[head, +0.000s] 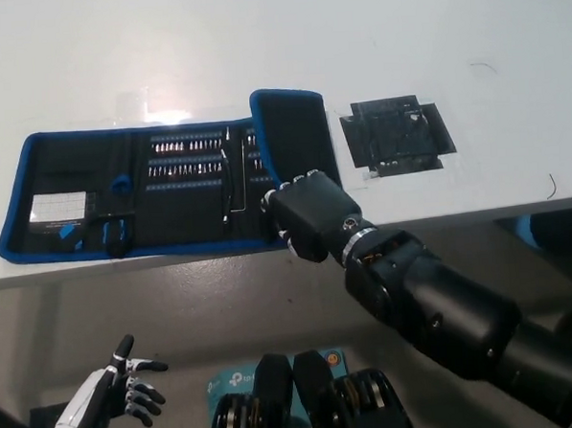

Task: The robot uses its right hand to lift an edge of the toolkit kept in middle of the desk and make one fold in it

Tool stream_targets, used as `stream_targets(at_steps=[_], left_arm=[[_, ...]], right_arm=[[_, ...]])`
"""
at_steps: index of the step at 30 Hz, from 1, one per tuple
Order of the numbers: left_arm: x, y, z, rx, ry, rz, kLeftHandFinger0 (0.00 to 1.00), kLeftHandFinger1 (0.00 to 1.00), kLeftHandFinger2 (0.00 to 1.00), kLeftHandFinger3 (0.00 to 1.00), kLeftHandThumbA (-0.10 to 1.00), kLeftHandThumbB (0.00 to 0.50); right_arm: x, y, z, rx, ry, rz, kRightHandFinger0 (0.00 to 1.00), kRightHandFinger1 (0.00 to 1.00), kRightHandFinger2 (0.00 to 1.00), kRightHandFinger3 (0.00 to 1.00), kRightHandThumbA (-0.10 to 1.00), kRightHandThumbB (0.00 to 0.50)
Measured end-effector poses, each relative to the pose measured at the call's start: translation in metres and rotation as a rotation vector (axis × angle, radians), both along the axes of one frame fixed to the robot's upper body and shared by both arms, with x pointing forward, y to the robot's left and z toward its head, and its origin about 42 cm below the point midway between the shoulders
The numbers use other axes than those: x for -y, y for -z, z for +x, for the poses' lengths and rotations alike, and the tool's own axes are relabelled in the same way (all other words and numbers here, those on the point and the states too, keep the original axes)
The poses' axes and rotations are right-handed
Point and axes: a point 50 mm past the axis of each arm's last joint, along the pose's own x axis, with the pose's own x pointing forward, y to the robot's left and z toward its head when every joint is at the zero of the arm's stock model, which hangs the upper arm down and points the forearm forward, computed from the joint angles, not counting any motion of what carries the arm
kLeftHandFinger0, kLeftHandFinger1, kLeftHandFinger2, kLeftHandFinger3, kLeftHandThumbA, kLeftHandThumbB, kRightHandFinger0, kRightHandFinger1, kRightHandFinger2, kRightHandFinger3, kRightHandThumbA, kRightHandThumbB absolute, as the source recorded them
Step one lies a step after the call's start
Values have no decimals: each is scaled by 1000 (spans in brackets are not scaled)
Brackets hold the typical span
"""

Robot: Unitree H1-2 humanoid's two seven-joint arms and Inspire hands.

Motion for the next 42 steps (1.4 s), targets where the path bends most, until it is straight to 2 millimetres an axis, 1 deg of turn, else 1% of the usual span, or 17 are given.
stream_targets(at_steps=[3,4,5,6,7,8,9,12,13,16,19,20,21,23,30,36,42], left_arm=[[-1,-1,0,1,1,3,386,384,372,574,1000,475],[-1,-1,0,1,1,4,379,377,365,568,1000,469],[-1,-1,0,0,2,5,376,375,364,567,1000,470],[-1,0,0,-1,4,5,366,368,368,564,1000,472],[0,0,0,-1,6,5,357,359,362,562,1000,482],[0,0,0,-1,7,6,349,352,358,560,1000,482],[0,0,0,-2,8,6,339,347,351,559,1000,487],[1,-1,1,-2,9,6,334,345,342,562,1000,478],[1,-1,2,-2,10,7,343,352,341,565,1000,496],[2,-2,3,0,12,7,348,355,339,564,1000,500],[2,-2,3,-1,13,7,348,353,342,585,1000,498],[2,-2,3,-2,13,8,345,351,343,590,1000,499],[2,-2,3,-2,14,9,358,363,356,590,1000,492],[1,-2,3,-3,14,11,371,366,360,595,1000,493],[1,-2,3,-7,12,13,352,355,346,590,1000,476],[1,-3,3,-4,13,13,365,361,341,581,1000,466],[0,-2,1,-8,11,12,389,382,373,590,1000,487]], right_arm=[[-4,3,0,5,3,-21,114,331,491,602,46,174],[-6,4,0,4,4,-23,144,359,541,830,120,165],[-9,5,0,2,7,-22,126,338,524,854,125,166],[-12,5,0,0,11,-20,318,600,833,1000,230,170],[-14,6,0,0,13,-20,583,901,1000,1000,232,197],[-16,6,0,-2,18,-19,769,994,1000,1000,232,181],[-18,7,1,-5,24,-17,991,1000,1000,1000,245,196],[-26,7,0,-10,29,-7,1000,1000,1000,1000,215,223],[-29,7,0,-14,31,-2,1000,1000,1000,1000,234,274],[-35,4,0,-26,39,31,1000,1000,1000,1000,187,283],[-39,2,0,-42,41,76,1000,1000,1000,1000,332,397],[-40,2,-1,-45,42,88,1000,1000,1000,1000,361,400],[-41,2,-2,-46,43,96,1000,1000,1000,1000,364,463],[-43,1,-2,-52,41,115,1000,1000,1000,1000,365,499],[-48,-6,-12,-79,-3,165,1000,1000,1000,1000,320,500],[-52,-13,-21,-103,-45,175,1000,1000,1000,1000,513,500],[-49,-38,-32,-106,-109,197,1000,1000,1000,1000,571,500]])
